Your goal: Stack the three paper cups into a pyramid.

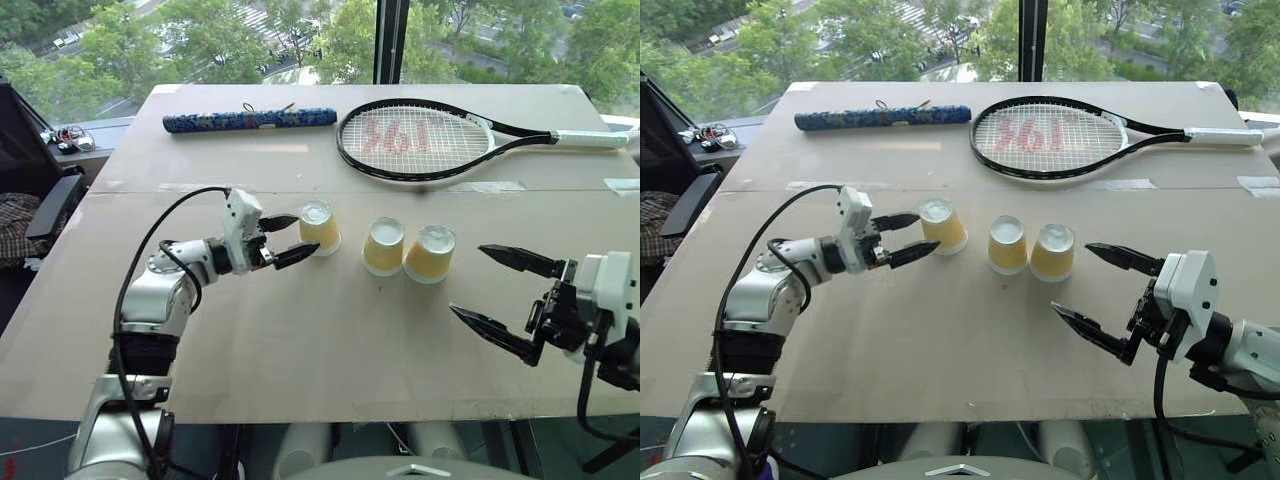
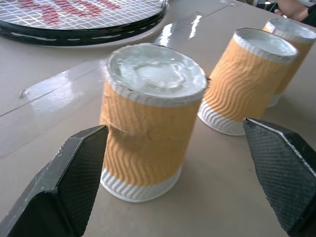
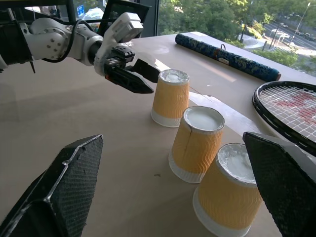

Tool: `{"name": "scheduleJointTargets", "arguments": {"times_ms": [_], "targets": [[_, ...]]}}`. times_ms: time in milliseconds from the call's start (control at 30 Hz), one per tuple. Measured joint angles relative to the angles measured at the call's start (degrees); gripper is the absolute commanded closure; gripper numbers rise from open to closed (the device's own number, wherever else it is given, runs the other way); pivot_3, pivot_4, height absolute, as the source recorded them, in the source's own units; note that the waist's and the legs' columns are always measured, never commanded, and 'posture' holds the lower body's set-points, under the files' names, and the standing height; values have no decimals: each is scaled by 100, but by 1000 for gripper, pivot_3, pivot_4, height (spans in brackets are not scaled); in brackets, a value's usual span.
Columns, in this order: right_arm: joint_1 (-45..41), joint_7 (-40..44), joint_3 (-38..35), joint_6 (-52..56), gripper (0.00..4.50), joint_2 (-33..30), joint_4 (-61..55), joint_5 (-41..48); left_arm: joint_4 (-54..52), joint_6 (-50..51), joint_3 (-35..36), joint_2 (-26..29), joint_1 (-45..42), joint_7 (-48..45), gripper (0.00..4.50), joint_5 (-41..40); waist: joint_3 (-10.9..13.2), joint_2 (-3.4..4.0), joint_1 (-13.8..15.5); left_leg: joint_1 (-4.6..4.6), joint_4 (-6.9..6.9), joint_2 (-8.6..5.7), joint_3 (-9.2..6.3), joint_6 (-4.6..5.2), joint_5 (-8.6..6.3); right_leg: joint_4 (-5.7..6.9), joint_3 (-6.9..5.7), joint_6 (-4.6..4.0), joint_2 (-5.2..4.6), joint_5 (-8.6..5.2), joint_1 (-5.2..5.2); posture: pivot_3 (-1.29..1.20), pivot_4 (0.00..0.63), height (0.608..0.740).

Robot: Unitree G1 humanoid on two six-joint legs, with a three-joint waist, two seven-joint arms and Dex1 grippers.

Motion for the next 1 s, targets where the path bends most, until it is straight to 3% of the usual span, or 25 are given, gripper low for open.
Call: {"name": "scheduleJointTargets", "arguments": {"times_ms": [267, 300, 333, 433, 467, 700, 800, 1000], "targets": [[354, -179, -145, -20, 19, -14, -225, 58, 841, -449, -133, -475, -584, -217, 0, 379, 0, -5, 10, -10, 25, -4, -8, 1, 0, 5, -9, 1, -1, 0, 1, 0, 150, 740], [434, -188, -156, -56, 0, -12, -236, 53, 1022, -573, -137, -545, -711, -232, 595, 464, -1, -5, 11, -11, 27, -5, -9, 1, 0, 6, -12, 1, 0, 0, 2, 0, 150, 740], [455, -190, -158, -68, 0, -11, -237, 49, 1086, -614, -137, -560, -749, -233, 849, 510, -1, -6, 10, -11, 27, -5, -9, 1, 0, 6, -14, 1, 0, 0, 2, 0, 150, 740], [600, -212, -207, -148, 0, 0, -245, 1, 1281, -755, -132, -670, -899, -235, 2195, 586, -2, -8, 10, -12, 31, -6, -10, 1, -1, 6, -19, 1, 0, 0, 3, 0, 150, 740], [644, -215, -225, -184, 0, 15, -249, -11, 1284, -770, -133, -690, -902, -254, 2373, 611, -2, -8, 9, -12, 31, -6, -9, 1, -1, 7, -19, 1, -1, 0, 4, 0, 150, 740], [960, -263, -300, -404, 0, 154, -241, -118, 625, -455, -74, -722, -1005, -607, 2373, 223, -1, -10, 12, -23, 42, -6, -23, 1, 0, 6, -13, 1, -3, 0, 3, 0, 150, 740], [1238, -263, -470, -532, 0, 302, -207, -201, 207, 643, -128, -651, -1790, -349, 2373, 65, 7, -23, 62, -35, 54, -9, -40, 0, 0, 10, -31, 2, 0, 0, 4, 0, 150, 740], [1642, -189, -794, -824, 0, 524, 26, -341, -238, 1618, -331, -884, -2851, -328, 2373, -158, 4, -20, 29, -23, 52, -19, -20, 3, -1, 7, -31, 8, 4, -4, 11, 0, 150, 740]]}}
